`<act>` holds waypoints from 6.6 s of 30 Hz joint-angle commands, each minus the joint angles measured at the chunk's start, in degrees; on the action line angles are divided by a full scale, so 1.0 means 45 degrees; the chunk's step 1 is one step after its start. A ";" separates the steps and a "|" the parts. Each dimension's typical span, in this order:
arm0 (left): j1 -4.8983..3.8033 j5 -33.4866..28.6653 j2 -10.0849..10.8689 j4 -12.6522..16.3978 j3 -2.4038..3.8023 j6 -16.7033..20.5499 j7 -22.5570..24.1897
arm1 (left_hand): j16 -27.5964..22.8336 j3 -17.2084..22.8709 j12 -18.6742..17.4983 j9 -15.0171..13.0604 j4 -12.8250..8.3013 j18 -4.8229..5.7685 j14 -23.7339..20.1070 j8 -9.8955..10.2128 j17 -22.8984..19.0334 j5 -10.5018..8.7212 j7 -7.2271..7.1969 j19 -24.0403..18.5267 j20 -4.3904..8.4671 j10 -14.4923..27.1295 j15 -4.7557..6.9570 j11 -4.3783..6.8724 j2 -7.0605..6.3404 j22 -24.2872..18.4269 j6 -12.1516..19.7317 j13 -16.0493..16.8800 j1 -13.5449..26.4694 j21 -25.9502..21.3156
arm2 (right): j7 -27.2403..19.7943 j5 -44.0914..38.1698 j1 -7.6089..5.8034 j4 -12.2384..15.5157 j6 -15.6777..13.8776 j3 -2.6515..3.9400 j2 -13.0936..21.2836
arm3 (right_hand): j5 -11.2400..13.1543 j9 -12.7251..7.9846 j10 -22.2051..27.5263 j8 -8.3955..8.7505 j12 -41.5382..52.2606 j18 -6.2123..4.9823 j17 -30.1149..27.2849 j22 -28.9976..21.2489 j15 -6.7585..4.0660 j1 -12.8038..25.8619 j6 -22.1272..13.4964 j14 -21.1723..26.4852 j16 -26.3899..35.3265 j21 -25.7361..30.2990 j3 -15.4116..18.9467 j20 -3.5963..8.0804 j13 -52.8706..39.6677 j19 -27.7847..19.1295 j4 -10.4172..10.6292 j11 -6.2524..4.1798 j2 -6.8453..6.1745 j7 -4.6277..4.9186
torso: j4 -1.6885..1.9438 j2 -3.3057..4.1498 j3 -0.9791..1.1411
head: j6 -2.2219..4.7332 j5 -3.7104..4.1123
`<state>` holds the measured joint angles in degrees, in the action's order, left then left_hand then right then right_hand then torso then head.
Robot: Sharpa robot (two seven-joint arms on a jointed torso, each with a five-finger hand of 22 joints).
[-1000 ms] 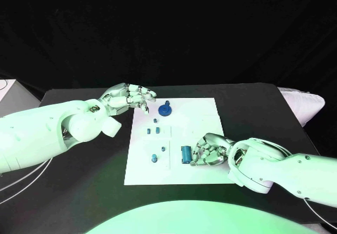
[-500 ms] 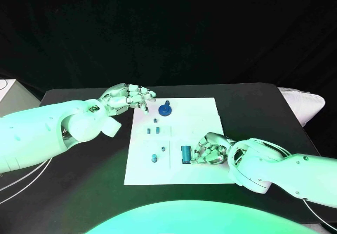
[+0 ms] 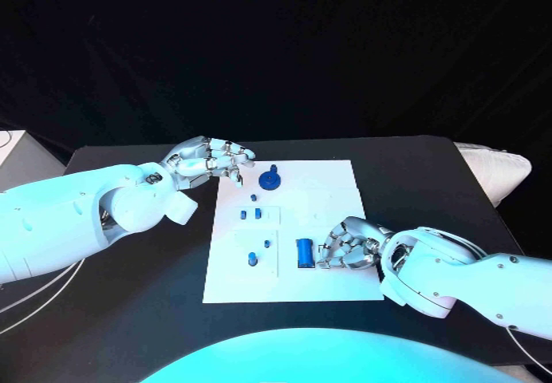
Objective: Assemble the parts on the task board
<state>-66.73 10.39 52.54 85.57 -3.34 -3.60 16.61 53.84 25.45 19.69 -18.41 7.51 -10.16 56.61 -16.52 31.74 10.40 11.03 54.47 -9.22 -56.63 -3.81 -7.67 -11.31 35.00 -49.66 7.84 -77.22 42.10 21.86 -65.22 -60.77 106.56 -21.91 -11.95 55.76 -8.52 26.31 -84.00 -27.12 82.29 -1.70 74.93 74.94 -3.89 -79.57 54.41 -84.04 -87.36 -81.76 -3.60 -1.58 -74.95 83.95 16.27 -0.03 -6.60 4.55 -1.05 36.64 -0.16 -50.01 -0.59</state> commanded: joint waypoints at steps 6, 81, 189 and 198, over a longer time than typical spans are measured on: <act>0.0006 0.0052 -0.0019 0.0010 0.0003 -0.0273 0.0136 | -0.0042 -0.0017 -0.0027 -0.0014 0.0083 -0.0067 -0.0078 -0.0034 -0.0013 -0.0041 0.0021 -0.0007 -0.0027 0.0100 -0.0016 -0.0004 0.0107 -0.0021 -0.0001 0.0027 0.0013 -0.0049 | -0.1871 0.1484 -0.0581 0.0477 0.0422 0.0016 0.1340 | 0.0198 -0.0244 -0.0076 0.0563 -0.0099 -0.0006 0.2356 0.2618 0.0233 -0.0078 -0.0380 -0.1092 -0.0008 0.0107 -0.0093 -0.0266 -0.1913 0.0817 0.0003 0.0281 -0.0201 0.0281 | 0.0003 -0.0007 -0.0021 | 0.0002 0.0189; 0.0022 -0.0255 0.0112 0.0400 0.0000 -0.0304 0.0312 | -0.0038 -0.0078 -0.0014 -0.0018 0.0189 -0.0066 -0.0066 -0.0047 -0.0010 -0.0035 0.0018 0.0009 -0.0031 0.0104 -0.0020 -0.0003 0.0153 -0.0035 0.0006 0.0043 0.0066 -0.0079 | 0.1971 -0.6635 0.0758 -0.0406 0.1298 -0.0038 0.0968 | 0.0364 -0.0112 0.0163 0.0745 -0.0528 -0.0036 0.2345 0.2660 0.0135 -0.1116 0.0422 -0.1072 0.0068 0.0341 -0.0562 -0.0246 -0.1691 0.0812 -0.0051 0.0148 -0.0796 0.0110 | -0.0109 -0.0030 -0.0020 | 0.0002 0.0271; 0.0023 -0.0240 0.0172 0.0381 -0.0004 -0.0367 0.0171 | -0.0046 -0.0156 -0.0005 -0.0027 0.0325 -0.0063 -0.0081 -0.0074 -0.0006 -0.0032 0.0018 0.0019 -0.0038 0.0132 -0.0028 -0.0007 0.0218 -0.0058 0.0003 0.0062 0.0116 -0.0129 | 0.1304 -0.0583 0.0450 -0.0232 -0.1365 0.0013 -0.0489 | -0.1098 0.0449 -0.0343 -0.0073 0.0000 0.0013 0.2533 0.2854 -0.0094 0.3804 0.0722 -0.1134 -0.0037 0.0143 -0.5703 -0.0035 -0.2158 0.0937 -0.0017 -0.0127 -0.0984 -0.0203 | -0.0103 -0.0023 -0.0022 | 0.0002 0.0161; 0.0023 -0.0237 0.0169 0.0372 -0.0004 -0.0367 0.0161 | -0.0046 -0.0156 -0.0005 -0.0027 0.0325 -0.0063 -0.0081 -0.0074 -0.0006 -0.0032 0.0018 0.0019 -0.0038 0.0132 -0.0028 -0.0007 0.0218 -0.0058 0.0003 0.0062 0.0116 -0.0129 | 0.1248 -0.0568 0.0450 -0.0229 -0.1194 0.0013 -0.0481 | -0.1801 0.0472 -0.0334 -0.0123 -0.0032 0.0007 0.2520 0.2848 -0.0089 0.4298 0.0718 -0.1130 -0.0027 0.0184 -0.5311 -0.0031 -0.2153 0.0931 -0.0065 -0.0116 -0.1270 -0.0190 | -0.0097 -0.0031 -0.0023 | 0.0002 0.0161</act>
<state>-66.67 9.53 53.35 87.19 -3.37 -4.04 16.98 53.84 24.66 19.69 -18.45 8.62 -10.17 56.61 -16.52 31.76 10.40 11.04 54.47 -9.22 -56.41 -3.81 -7.89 -10.77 34.80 -49.66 8.04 -76.68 41.84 28.15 -67.46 -58.79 105.38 -27.94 -11.91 53.67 -16.43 28.40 -83.99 -27.28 82.03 -1.71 74.90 74.94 -3.81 -60.66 57.93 -83.92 -87.24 -80.86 -27.80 -2.25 -74.92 84.01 16.02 -0.24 -12.42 3.71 -1.51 36.52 -0.26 -50.01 0.14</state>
